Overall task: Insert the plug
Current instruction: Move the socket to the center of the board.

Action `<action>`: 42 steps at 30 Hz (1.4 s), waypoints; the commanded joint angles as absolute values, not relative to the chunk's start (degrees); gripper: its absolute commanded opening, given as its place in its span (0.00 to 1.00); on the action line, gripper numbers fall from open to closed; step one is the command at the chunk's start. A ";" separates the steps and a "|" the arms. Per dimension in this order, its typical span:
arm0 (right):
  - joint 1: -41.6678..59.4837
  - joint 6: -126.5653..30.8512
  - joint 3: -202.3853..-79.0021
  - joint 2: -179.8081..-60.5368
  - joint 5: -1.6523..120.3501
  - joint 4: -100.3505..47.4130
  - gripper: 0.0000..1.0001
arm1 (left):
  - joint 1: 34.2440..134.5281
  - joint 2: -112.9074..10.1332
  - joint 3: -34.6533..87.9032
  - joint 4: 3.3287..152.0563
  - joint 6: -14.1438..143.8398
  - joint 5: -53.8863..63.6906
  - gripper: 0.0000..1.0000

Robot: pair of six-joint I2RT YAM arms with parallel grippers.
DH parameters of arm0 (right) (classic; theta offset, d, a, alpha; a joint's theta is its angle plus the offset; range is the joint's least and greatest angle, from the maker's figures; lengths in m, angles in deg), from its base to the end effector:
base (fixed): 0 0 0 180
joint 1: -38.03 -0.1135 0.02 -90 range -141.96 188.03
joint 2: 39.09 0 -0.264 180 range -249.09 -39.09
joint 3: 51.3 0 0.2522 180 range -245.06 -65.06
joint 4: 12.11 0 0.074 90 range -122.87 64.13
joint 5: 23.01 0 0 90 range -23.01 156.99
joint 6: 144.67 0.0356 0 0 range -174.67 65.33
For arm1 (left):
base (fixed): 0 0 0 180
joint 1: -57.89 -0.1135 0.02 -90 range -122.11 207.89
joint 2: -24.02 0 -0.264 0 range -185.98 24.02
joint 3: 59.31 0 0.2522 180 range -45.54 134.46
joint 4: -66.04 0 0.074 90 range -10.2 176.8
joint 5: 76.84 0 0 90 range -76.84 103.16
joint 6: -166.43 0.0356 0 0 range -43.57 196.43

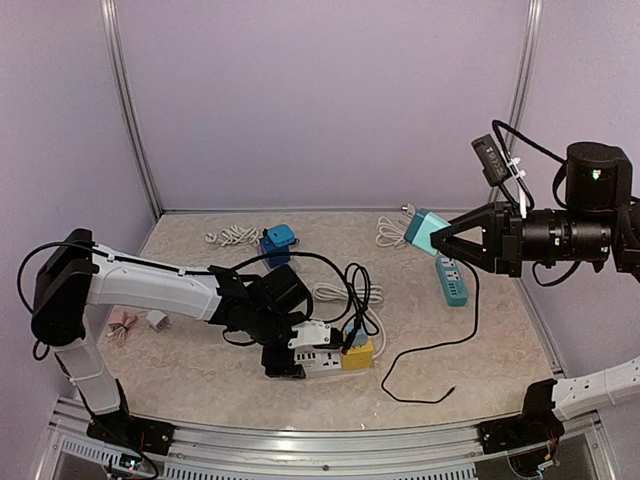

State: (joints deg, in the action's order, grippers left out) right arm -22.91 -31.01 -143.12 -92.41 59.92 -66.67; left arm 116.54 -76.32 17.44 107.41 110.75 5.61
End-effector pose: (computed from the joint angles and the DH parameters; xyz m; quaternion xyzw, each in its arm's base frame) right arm 0.0762 0.1461 0.4520 -0.2900 0.7437 0.4404 0.4108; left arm 0.1754 -0.2969 0.1733 0.7162 0.6604 -0.1084 0.1979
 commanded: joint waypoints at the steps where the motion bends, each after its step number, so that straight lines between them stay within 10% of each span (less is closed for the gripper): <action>1: -22.46 -31.55 -142.95 -89.67 62.92 -68.05 0.00 | 117.26 -79.79 15.79 101.28 106.39 9.48 0.82; 24: -22.40 -33.53 -139.69 -90.68 64.51 -64.61 0.00 | 106.77 -73.77 3.19 92.84 96.77 6.39 0.21; 36: -19.98 -34.17 -135.71 -97.77 67.69 -61.96 0.00 | 100.69 -71.28 2.58 91.69 84.71 8.83 0.24; 42: -18.28 -37.62 -130.41 -106.44 67.19 -56.84 0.00 | 99.46 -72.06 2.32 91.61 84.50 1.71 0.56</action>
State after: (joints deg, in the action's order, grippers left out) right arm -19.04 -34.42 -134.44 -102.29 67.04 -61.47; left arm 100.47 -72.73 3.27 92.66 86.21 6.79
